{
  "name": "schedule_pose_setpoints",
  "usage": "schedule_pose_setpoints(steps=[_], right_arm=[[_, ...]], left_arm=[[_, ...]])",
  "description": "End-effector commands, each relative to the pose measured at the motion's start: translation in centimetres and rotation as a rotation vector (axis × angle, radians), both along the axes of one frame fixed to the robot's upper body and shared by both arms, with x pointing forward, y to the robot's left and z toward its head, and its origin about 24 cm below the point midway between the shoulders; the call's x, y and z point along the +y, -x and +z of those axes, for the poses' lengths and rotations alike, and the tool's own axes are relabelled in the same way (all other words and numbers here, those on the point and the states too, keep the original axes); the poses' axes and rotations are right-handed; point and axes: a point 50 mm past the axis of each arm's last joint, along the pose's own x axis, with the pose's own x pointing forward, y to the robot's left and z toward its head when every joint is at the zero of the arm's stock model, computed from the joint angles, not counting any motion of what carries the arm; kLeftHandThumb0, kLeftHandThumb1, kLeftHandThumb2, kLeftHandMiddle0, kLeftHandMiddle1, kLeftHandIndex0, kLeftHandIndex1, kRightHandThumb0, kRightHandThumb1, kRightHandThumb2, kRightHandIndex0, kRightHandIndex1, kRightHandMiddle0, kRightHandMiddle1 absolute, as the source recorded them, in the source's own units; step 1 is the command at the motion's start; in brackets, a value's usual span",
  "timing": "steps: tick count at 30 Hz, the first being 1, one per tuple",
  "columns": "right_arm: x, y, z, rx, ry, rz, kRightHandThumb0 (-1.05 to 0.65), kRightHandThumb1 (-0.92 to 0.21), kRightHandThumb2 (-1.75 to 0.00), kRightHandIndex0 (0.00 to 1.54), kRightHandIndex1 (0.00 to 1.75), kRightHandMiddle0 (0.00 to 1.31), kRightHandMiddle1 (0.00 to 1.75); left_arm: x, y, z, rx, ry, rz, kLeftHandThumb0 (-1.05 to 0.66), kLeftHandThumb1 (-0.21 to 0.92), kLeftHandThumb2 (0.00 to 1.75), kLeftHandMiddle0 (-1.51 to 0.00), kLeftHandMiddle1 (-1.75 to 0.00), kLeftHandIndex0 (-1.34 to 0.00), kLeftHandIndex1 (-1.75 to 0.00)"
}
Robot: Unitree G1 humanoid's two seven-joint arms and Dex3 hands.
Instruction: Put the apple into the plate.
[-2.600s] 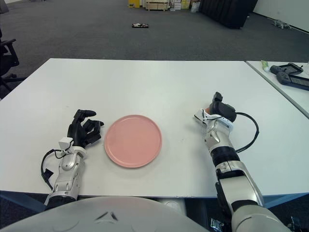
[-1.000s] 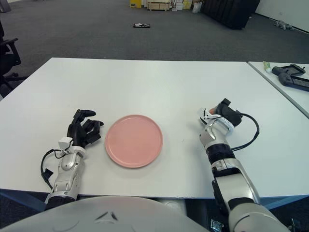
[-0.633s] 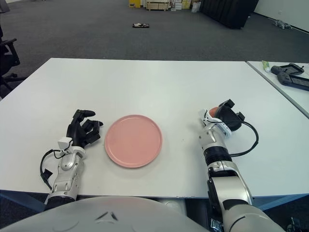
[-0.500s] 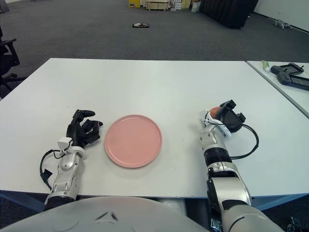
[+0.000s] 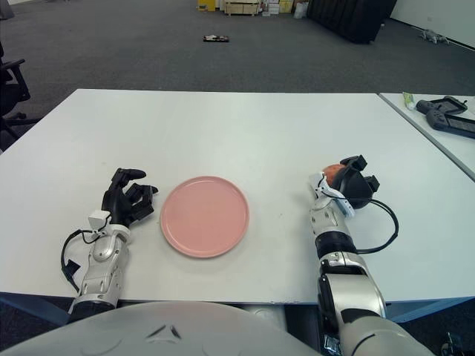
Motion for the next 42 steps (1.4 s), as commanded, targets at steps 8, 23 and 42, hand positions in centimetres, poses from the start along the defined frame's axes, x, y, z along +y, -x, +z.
schedule_pose_setpoints(steps=[8, 23, 42], right_arm=[[0.4, 1.2, -1.3, -0.042, 0.017, -0.009, 0.0, -0.03, -1.61, 0.87, 1.62, 0.6, 1.75], [0.6, 1.2, -0.4, -0.198, 0.051, -0.013, 0.0, 0.02, -1.7, 0.85, 1.74, 0.64, 1.75], [2.4, 1.4, 2.3, -0.53, 0.02, -0.013, 0.0, -0.05, -1.63, 0.83, 1.71, 0.58, 1.75]], left_arm=[[-0.1, 0.3, -0.8, 0.058, 0.008, 0.004, 0.0, 0.46, 1.06, -0.62, -1.43, -0.38, -1.75], [0.0, 0.2, -0.9, 0.046, 0.0, 0.001, -0.01, 0.44, 1.09, -0.62, -1.46, -0.38, -1.75], [0.0, 0.2, -0.9, 0.046, -0.01, 0.005, -0.01, 0.41, 1.12, -0.63, -1.47, -0.39, -1.75]])
